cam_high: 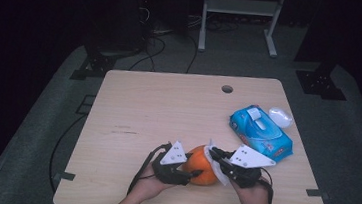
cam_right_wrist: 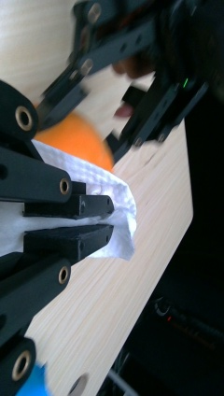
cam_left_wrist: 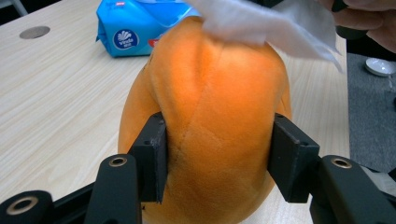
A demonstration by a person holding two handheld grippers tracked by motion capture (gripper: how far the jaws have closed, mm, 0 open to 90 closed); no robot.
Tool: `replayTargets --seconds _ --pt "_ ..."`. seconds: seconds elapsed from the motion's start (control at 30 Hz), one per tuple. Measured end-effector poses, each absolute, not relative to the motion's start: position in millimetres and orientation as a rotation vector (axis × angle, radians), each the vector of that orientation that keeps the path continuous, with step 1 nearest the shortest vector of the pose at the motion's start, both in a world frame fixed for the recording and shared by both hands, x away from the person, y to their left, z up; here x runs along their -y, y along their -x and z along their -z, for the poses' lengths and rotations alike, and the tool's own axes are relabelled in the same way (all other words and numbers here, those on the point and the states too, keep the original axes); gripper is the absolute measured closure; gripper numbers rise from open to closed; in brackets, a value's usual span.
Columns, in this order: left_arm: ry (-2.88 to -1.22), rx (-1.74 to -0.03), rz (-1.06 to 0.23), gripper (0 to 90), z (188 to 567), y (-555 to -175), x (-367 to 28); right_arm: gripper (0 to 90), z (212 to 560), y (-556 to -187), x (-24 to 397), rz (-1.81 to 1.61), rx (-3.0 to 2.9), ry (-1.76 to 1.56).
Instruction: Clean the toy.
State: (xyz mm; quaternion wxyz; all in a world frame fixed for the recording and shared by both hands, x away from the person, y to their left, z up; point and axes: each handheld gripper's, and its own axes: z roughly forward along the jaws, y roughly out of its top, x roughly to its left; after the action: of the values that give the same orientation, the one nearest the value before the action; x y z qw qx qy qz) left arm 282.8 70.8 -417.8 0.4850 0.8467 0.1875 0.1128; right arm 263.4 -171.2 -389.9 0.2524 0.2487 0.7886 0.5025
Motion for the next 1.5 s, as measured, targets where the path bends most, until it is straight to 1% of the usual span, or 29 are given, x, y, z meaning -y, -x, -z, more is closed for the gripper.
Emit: replayTargets --seconds 0.13,0.23,0.37,0.43,0.7,0.9,1.0,1.1,1.27,1.33,1.5 --pt "-2.050 -0.484 -0.266 45.1 418.4 -285.4 -73.4 83.4 393.9 -256.2 177.0 -1.352 -2.157 -0.691" --pt "-2.056 -0.480 -0.274 44.8 418.2 -284.1 -70.5 83.4 391.0 -245.9 164.0 -1.339 -2.182 -0.619" --pt "-2.088 -0.417 -0.344 44.4 418.0 -274.5 -61.2 83.4 387.5 -239.4 137.9 -1.274 -2.209 -0.501" --pt "-2.104 -0.387 -0.376 44.1 418.0 -270.5 -57.8 83.4 385.9 -242.7 133.6 -1.258 -2.210 -0.495" --pt "-2.098 -0.379 -0.368 43.8 419.0 -272.1 -57.8 83.4 384.8 -263.2 163.9 -1.308 -2.170 -0.671" --pt "-2.041 -0.480 -0.297 42.3 421.7 -284.3 -73.6 83.5 395.3 -264.6 182.9 -1.290 -2.165 -0.748" --pt "-2.006 -0.540 -0.253 42.3 423.8 -291.7 -82.5 83.4 397.4 -260.1 180.3 -1.307 -2.179 -0.738" --pt "-1.995 -0.560 -0.237 42.4 425.0 -293.7 -84.7 83.4 395.1 -252.4 166.5 -1.325 -2.205 -0.683" --pt "-2.027 -0.505 -0.283 42.4 423.8 -285.6 -72.9 83.4 389.9 -249.1 146.0 -1.314 -2.231 -0.597" --pt "-2.027 -0.496 -0.291 41.9 423.7 -284.0 -70.0 83.4 388.8 -252.2 147.1 -1.321 -2.222 -0.609" --pt "-2.016 -0.483 -0.273 41.5 423.9 -286.5 -70.5 83.4 390.1 -261.4 165.1 -1.333 -2.174 -0.693"
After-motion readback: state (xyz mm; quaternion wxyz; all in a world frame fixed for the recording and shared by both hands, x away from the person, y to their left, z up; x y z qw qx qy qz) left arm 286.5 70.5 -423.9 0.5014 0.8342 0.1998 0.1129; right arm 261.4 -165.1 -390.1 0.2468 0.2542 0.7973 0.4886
